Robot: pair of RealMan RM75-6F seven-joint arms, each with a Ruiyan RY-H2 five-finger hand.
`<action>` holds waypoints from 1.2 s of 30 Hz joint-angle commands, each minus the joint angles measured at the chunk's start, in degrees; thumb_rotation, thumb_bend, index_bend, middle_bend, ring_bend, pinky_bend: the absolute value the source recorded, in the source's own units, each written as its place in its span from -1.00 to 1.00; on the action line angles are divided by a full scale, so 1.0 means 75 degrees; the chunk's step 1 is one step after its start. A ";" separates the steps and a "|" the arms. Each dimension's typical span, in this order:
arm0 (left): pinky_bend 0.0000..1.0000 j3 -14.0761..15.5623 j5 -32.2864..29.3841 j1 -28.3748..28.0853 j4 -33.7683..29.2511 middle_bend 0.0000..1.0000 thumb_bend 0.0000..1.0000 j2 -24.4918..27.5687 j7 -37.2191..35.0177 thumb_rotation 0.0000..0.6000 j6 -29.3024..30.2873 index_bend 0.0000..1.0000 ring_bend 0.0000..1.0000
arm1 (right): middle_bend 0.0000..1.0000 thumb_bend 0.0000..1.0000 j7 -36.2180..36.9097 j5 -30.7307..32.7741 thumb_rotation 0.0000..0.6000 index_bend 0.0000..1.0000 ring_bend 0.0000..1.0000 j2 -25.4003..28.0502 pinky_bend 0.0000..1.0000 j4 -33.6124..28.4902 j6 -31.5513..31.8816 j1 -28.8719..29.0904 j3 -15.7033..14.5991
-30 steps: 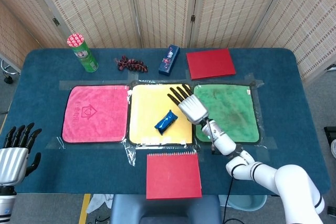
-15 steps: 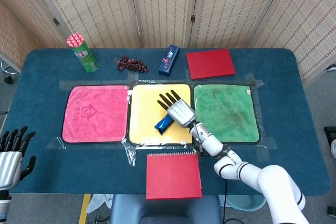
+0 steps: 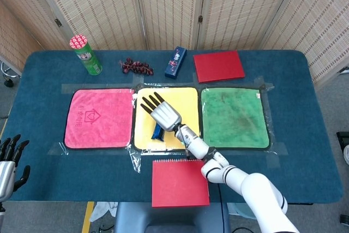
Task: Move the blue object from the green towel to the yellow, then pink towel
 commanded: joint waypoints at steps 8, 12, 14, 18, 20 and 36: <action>-0.98 -0.0054 0.0244 -0.0212 0.0028 -0.84 -0.04 0.0054 -0.0046 1.00 -0.0162 -0.63 -0.84 | -1.00 -0.75 0.0037 -0.0427 1.00 -1.00 -1.00 0.0661 -1.00 -0.0768 0.0814 -0.0338 -0.0365; -0.98 -0.0111 0.0425 -0.0428 0.0042 -0.84 -0.04 0.0044 -0.0066 1.00 -0.0324 -0.64 -0.84 | -1.00 -0.75 -0.0433 -0.0607 1.00 -1.00 -1.00 0.1691 -1.00 -0.1986 0.1321 -0.0895 -0.0670; -0.98 -0.0138 0.0544 -0.0557 0.0052 -0.84 -0.04 0.0053 -0.0085 1.00 -0.0417 -0.64 -0.84 | -1.00 -0.75 -0.0796 -0.0588 1.00 -1.00 -1.00 0.2343 -1.00 -0.2812 0.1545 -0.1231 -0.0770; -0.98 -0.0190 0.0801 -0.0828 0.0026 -0.84 -0.04 0.0119 -0.0154 1.00 -0.0605 -0.65 -0.83 | -1.00 -0.75 -0.1483 -0.0394 1.00 -1.00 -1.00 0.3566 -1.00 -0.4469 0.1982 -0.1920 -0.0896; -0.98 -0.0209 0.0988 -0.1003 -0.0011 -0.84 -0.03 0.0169 -0.0279 1.00 -0.0726 -0.65 -0.83 | -1.00 -0.75 -0.1764 -0.0294 1.00 -1.00 -1.00 0.4184 -1.00 -0.5321 0.2289 -0.2320 -0.0983; -0.97 -0.0363 0.2284 -0.3307 0.0021 -0.84 0.38 0.0565 -0.1970 1.00 -0.2951 -0.74 -0.83 | -1.00 -0.75 -0.1712 -0.0221 1.00 -1.00 -1.00 0.7358 -1.00 -0.8651 0.4933 -0.5285 -0.1822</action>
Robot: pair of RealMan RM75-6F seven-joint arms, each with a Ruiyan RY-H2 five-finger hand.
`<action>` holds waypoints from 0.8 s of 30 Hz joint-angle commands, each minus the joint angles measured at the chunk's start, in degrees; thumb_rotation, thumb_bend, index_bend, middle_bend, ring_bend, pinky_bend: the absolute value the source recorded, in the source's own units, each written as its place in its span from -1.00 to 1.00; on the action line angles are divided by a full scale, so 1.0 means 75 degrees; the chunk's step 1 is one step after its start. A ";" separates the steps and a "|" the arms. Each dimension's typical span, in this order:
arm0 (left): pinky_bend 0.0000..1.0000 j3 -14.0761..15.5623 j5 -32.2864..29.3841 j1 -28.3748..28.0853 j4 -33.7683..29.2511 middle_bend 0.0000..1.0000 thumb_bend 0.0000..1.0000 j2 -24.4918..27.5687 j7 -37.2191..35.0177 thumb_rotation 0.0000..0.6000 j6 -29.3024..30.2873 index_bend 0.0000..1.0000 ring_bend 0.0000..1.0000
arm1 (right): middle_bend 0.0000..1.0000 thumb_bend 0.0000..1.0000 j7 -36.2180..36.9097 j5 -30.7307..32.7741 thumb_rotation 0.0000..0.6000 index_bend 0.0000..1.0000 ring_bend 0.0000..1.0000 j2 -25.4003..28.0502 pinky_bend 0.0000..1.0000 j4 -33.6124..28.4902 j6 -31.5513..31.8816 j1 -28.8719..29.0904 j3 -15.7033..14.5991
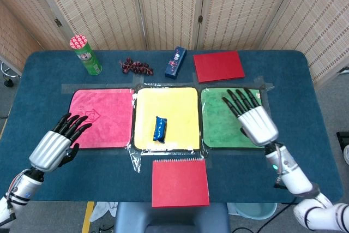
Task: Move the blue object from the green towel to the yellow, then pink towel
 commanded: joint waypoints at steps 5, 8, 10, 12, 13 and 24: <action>-0.97 -0.0213 0.0462 -0.1681 -0.0038 -0.86 0.38 0.0037 -0.0222 1.00 -0.1815 -0.79 -0.83 | -1.00 -0.75 0.0233 -0.0145 1.00 -1.00 -1.00 0.0745 -1.00 -0.0609 0.1014 -0.1148 -0.0331; -0.98 -0.0304 0.0462 -0.2239 -0.0087 -0.87 0.41 -0.0081 -0.0132 1.00 -0.2457 -0.79 -0.85 | -1.00 -0.75 0.0318 -0.0175 1.00 -1.00 -1.00 0.0831 -1.00 -0.0619 0.1158 -0.1375 -0.0329; -0.98 -0.0409 0.0354 -0.2661 -0.0108 -0.87 0.43 -0.0219 -0.0042 1.00 -0.2958 -0.79 -0.86 | -1.00 -0.75 0.0395 -0.0173 1.00 -1.00 -1.00 0.0848 -1.00 -0.0613 0.1200 -0.1497 -0.0297; -0.98 -0.0503 0.0174 -0.3082 -0.0106 -0.87 0.43 -0.0389 0.0062 1.00 -0.3521 -0.80 -0.86 | -1.00 -0.75 0.0473 -0.0204 1.00 -1.00 -1.00 0.0844 -1.00 -0.0602 0.1209 -0.1589 -0.0270; -0.98 -0.0549 0.0071 -0.3249 -0.0097 -0.87 0.43 -0.0470 0.0112 1.00 -0.3746 -0.80 -0.86 | -1.00 -0.75 0.0496 -0.0219 1.00 -1.00 -1.00 0.0836 -1.00 -0.0584 0.1203 -0.1619 -0.0256; -0.98 -0.0953 -0.1309 -0.4712 0.0689 -0.78 0.43 -0.1801 0.0503 1.00 -0.5383 -0.68 -0.80 | -1.00 -0.75 0.0809 -0.0225 1.00 -1.00 -1.00 0.0733 -1.00 -0.0315 0.0936 -0.1847 -0.0056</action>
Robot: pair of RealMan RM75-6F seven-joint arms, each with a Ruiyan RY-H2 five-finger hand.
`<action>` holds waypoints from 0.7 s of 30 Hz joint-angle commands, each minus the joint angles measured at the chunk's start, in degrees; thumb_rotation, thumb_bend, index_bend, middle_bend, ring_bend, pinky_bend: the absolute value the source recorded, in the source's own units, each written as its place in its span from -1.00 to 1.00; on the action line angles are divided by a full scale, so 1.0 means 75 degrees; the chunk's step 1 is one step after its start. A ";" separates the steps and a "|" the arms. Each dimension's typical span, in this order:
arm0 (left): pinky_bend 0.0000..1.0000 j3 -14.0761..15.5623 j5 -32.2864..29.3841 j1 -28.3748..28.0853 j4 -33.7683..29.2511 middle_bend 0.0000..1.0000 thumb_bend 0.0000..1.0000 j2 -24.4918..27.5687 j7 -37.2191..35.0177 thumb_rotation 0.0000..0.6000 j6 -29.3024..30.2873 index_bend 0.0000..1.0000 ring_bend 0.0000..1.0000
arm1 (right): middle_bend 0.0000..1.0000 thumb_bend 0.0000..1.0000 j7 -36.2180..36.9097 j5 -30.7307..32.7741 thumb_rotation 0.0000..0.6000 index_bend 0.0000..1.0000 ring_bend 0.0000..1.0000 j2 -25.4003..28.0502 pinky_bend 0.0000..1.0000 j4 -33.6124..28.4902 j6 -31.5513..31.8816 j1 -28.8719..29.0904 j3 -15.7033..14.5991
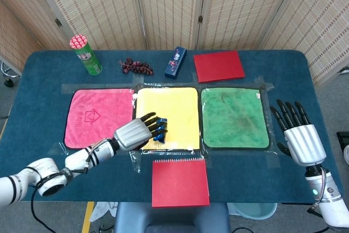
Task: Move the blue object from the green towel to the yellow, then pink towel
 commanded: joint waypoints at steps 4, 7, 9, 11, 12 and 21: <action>-0.99 -0.0114 -0.0906 -0.0723 0.0674 -0.78 0.42 -0.0716 0.0398 1.00 -0.0848 -0.67 -0.80 | -1.00 -0.75 0.0136 0.0054 1.00 -1.00 -1.00 0.0005 -1.00 0.0111 -0.0060 -0.0110 0.0126; -1.00 -0.0102 -0.1267 -0.0924 0.0893 -0.77 0.40 -0.0942 0.0587 1.00 -0.1042 -0.67 -0.80 | -1.00 -0.75 0.0218 0.0080 1.00 -1.00 -1.00 -0.0010 -1.00 0.0180 -0.0129 -0.0151 0.0180; -1.00 -0.0065 -0.1509 -0.1066 0.1083 -0.76 0.32 -0.1101 0.0798 1.00 -0.1165 -0.67 -0.80 | -1.00 -0.75 0.0256 0.0065 1.00 -1.00 -1.00 -0.0033 -1.00 0.0227 -0.0155 -0.0174 0.0216; -1.00 -0.0018 -0.1767 -0.1188 0.1270 -0.75 0.23 -0.1271 0.0999 1.00 -0.1253 -0.65 -0.80 | -1.00 -0.75 0.0321 0.0051 1.00 -1.00 -1.00 -0.0061 -1.00 0.0272 -0.0151 -0.0201 0.0265; -1.00 0.0001 -0.1888 -0.1236 0.1343 -0.72 0.20 -0.1339 0.1074 1.00 -0.1286 -0.62 -0.79 | -1.00 -0.75 0.0354 0.0049 1.00 -1.00 -1.00 -0.0071 -1.00 0.0291 -0.0157 -0.0212 0.0283; -1.00 0.0411 -0.2762 -0.1582 0.1792 -0.62 0.15 -0.1757 0.2062 0.86 -0.1329 -0.49 -0.73 | -1.00 -0.75 0.0543 0.0031 1.00 -1.00 -1.00 -0.0154 -1.00 0.0462 -0.0281 -0.0299 0.0373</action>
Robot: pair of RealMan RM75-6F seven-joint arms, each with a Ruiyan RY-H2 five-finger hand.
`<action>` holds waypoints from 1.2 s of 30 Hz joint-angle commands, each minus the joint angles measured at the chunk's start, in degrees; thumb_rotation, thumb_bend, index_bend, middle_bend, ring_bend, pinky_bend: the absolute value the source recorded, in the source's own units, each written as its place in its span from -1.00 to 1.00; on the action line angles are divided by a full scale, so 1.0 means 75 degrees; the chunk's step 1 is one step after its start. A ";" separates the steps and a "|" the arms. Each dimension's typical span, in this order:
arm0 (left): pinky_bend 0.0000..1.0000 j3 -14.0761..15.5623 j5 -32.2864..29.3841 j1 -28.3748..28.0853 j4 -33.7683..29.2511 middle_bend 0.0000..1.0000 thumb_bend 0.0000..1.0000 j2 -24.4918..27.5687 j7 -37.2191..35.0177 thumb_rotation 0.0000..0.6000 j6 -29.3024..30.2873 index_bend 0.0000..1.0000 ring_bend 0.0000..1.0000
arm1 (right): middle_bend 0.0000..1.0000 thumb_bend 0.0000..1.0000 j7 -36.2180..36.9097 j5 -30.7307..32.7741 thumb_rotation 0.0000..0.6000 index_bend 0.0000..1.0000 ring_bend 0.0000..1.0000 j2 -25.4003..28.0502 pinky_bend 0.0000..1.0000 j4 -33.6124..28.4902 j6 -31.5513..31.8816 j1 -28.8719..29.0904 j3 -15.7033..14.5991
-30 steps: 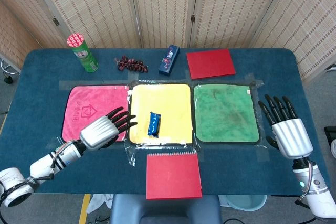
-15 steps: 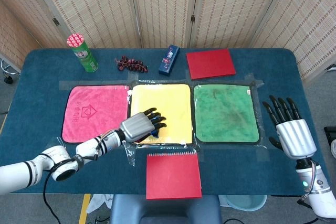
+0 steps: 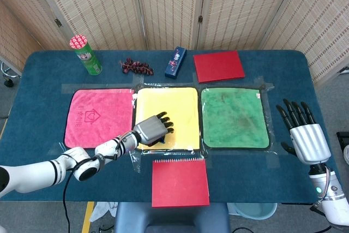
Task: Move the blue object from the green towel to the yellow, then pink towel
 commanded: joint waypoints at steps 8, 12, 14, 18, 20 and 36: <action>-1.00 0.0546 -0.1173 -0.0476 0.0217 -0.60 0.15 -0.0350 0.1042 0.61 0.0061 -0.49 -0.72 | -1.00 -0.75 0.0157 -0.0083 1.00 -1.00 -1.00 -0.0091 -1.00 0.0129 -0.0028 -0.0127 0.0059; -1.00 0.0733 -0.1562 -0.0646 0.0261 -0.59 0.15 -0.0456 0.1380 0.60 0.0177 -0.48 -0.72 | -1.00 -0.75 0.0201 -0.0116 1.00 -1.00 -1.00 -0.0112 -1.00 0.0151 -0.0032 -0.0174 0.0077; -1.00 0.0847 -0.1749 -0.0738 0.0291 -0.58 0.15 -0.0506 0.1566 0.60 0.0242 -0.47 -0.72 | -1.00 -0.75 0.0234 -0.0129 1.00 -1.00 -1.00 -0.0124 -1.00 0.0167 -0.0031 -0.0200 0.0088; -1.00 0.1106 -0.2064 -0.0894 0.0324 -0.54 0.15 -0.0568 0.1933 0.60 0.0352 -0.43 -0.70 | -1.00 -0.75 0.0285 -0.0127 1.00 -1.00 -1.00 -0.0140 -1.00 0.0213 -0.0060 -0.0240 0.0107; -1.00 0.1250 -0.2198 -0.0957 0.0337 -0.53 0.15 -0.0594 0.2146 0.60 0.0463 -0.42 -0.69 | -1.00 -0.75 0.0308 -0.0137 1.00 -1.00 -1.00 -0.0149 -1.00 0.0228 -0.0058 -0.0260 0.0122; -1.00 0.2150 -0.2838 -0.0911 -0.0094 -0.30 0.15 0.0096 0.2955 0.56 0.1168 -0.17 -0.53 | -1.00 -0.75 0.0332 -0.0197 1.00 -1.00 -1.00 -0.0203 -1.00 0.0235 -0.0124 -0.0326 0.0224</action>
